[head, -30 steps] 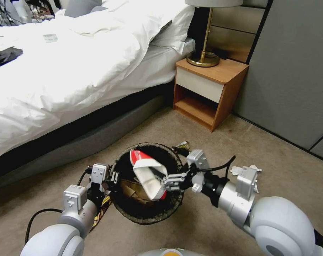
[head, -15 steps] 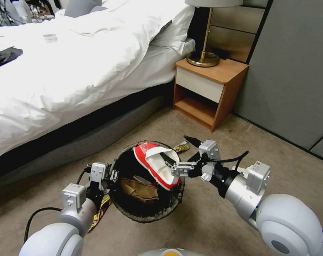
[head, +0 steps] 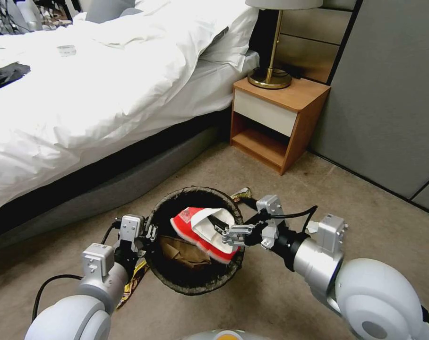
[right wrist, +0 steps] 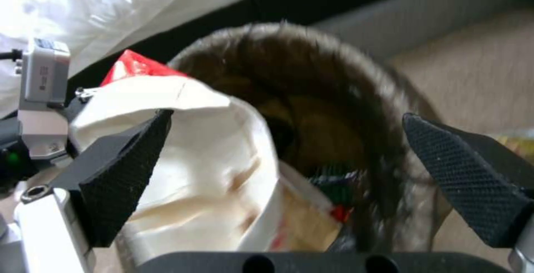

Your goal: Pick up the trash bin, then pick up the garbage from the floor and place it into the trash bin.

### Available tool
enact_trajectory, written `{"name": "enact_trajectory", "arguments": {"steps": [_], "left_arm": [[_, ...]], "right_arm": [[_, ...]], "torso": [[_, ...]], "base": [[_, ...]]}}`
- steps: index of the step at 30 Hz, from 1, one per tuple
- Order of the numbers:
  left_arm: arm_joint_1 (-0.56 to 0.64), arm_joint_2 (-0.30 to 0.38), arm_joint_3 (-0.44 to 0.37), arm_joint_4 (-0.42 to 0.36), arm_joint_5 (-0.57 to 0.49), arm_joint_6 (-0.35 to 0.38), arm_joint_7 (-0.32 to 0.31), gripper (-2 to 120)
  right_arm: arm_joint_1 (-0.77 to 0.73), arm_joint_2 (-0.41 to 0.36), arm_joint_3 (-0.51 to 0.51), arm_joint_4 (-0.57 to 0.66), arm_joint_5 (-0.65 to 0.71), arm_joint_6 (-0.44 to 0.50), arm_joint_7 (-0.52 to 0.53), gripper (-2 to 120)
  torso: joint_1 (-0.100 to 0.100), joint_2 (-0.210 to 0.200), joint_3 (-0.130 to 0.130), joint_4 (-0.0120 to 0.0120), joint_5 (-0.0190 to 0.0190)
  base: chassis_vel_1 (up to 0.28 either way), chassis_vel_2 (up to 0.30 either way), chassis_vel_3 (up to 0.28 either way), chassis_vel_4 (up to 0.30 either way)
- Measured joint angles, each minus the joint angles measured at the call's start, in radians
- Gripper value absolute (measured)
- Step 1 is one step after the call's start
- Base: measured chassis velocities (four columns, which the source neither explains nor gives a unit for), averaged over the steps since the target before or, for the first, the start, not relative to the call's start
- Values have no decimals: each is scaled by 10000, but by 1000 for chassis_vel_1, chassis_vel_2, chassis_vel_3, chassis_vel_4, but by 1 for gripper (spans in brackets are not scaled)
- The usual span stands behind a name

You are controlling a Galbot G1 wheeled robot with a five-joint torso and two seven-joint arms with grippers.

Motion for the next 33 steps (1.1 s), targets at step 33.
{"name": "enact_trajectory", "arguments": {"steps": [33], "left_arm": [[62,-31,-20,45,134,-8,28,1]], "right_arm": [[388,167,-33,-8,903,-128,1821,100]], "torso": [[0,0,0,0,0]], "base": [[0,0,0,0]]}}
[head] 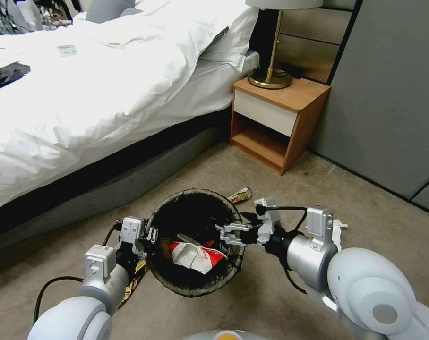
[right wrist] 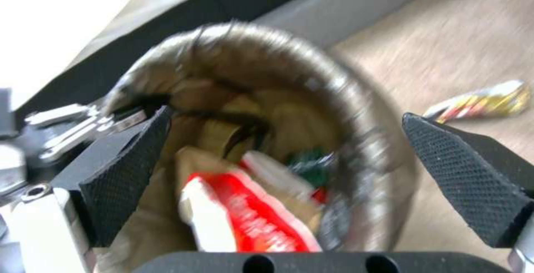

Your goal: Pick up the trash bin, then pick up the garbage from the floor and place it into the trash bin.

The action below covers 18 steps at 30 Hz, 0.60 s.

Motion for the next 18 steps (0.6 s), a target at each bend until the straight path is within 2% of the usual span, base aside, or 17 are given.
{"name": "enact_trajectory", "arguments": {"steps": [2,4,5,8,9,11,18], "left_arm": [[0,1,-6,0,-3,0,0,1],[31,6,-119,-34,-53,-8,0,1],[31,6,-119,-34,-53,-8,0,1],[100,-12,-251,-118,-92,-22,1,1],[100,-12,-251,-118,-92,-22,1,1],[103,18,-320,-161,-146,-28,0,1],[124,99,-422,-183,-255,-38,-9,1]], "right_arm": [[-33,-8,20,0,-124,25,-58,100],[-480,-66,290,-2,-2015,686,-851,100],[-480,-66,290,-2,-2015,686,-851,100],[-813,32,813,-1,-3612,2007,-1846,100],[-813,32,813,-1,-3612,2007,-1846,100],[-1221,206,1502,-1,-4436,2552,-2346,100],[-2544,797,3148,-2,-5828,3132,-2647,100]], "torso": [[0,0,0,0,0],[0,0,0,-3,0],[0,0,0,-3,0],[0,0,0,2,0],[0,0,0,2,0],[-1,0,0,0,0],[0,0,0,-1,0]], "base": [[0,0,0,0],[0,0,0,0],[0,0,0,0],[0,0,0,0],[0,0,0,0],[0,0,0,0],[0,0,0,0]]}}
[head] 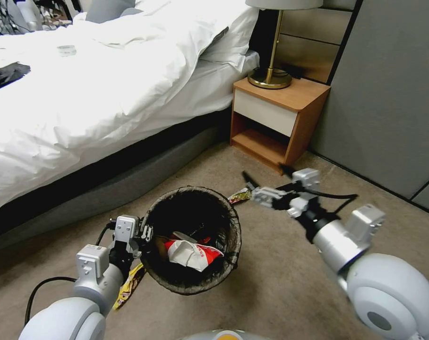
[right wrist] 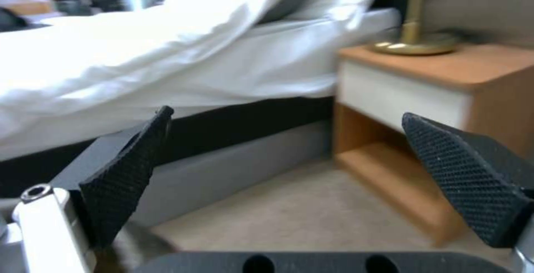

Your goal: Pick up the trash bin, then pick up the garbage from the floor and place it into the trash bin.

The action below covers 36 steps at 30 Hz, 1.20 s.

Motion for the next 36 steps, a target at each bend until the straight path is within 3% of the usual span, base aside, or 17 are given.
{"name": "enact_trajectory", "arguments": {"steps": [7,10,11,14,18,26,36], "left_arm": [[-13,58,0,-6,-86,-6,-1,1],[30,89,-114,-150,-192,131,5,1],[30,89,-114,-150,-192,131,5,1],[120,49,-226,-180,-223,198,21,1],[140,7,-241,-183,-225,197,23,1],[132,-47,-109,-197,-149,105,29,1],[185,-110,-61,-197,-108,81,35,1]], "right_arm": [[-1270,1053,1131,1,-1450,296,-167,100],[-2153,2156,1756,1,-2061,549,-401,100],[-2153,2156,1756,1,-2061,549,-401,100],[-2913,3214,2431,1,-3369,1583,-1148,100],[-3351,3866,2906,-212,-4238,2422,-1631,100],[-4078,4897,3379,-492,-4890,3588,-2177,100],[-4324,5404,3383,-750,-5003,4082,-2256,100]], "torso": [[0,0,0,2,-2],[0,0,0,0,2],[0,0,0,0,2],[1,0,0,1,-2],[0,0,0,1,0],[0,0,0,0,1],[0,0,0,2,-1]], "base": [[0,0,0,0],[0,0,0,0],[0,0,0,0],[0,0,0,0],[0,0,0,0],[0,0,0,0],[0,0,0,0]]}}
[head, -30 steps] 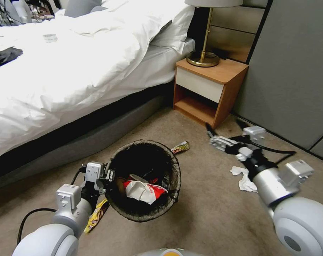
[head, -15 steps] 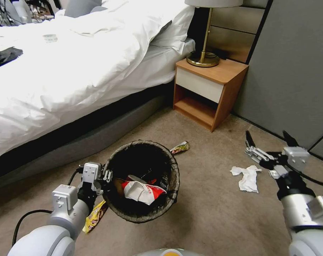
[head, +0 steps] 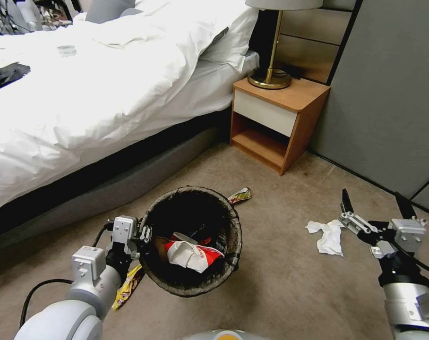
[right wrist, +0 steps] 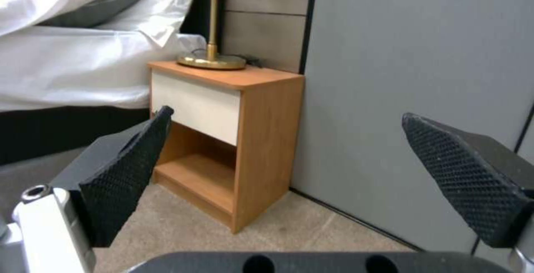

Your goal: Pick up the trash bin, then pick up the garbage from the floor and place it into the trash bin.

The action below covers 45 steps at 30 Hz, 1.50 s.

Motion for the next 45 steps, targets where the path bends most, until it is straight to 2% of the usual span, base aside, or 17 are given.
{"name": "enact_trajectory", "arguments": {"steps": [9,23,45], "left_arm": [[41,-62,67,0,183,-12,117,1],[55,-41,118,0,179,9,136,1],[1,5,140,2,142,-40,177,1]], "right_arm": [[-314,298,57,-145,-46,433,54,100],[-340,420,357,-198,64,589,64,100],[-197,445,270,-347,33,584,-3,100]], "torso": [[0,0,0,-1,0],[0,0,0,0,0],[0,0,1,-6,0]], "base": [[0,0,0,0],[-7,-9,-8,-8],[-100,-96,-91,-104]]}}
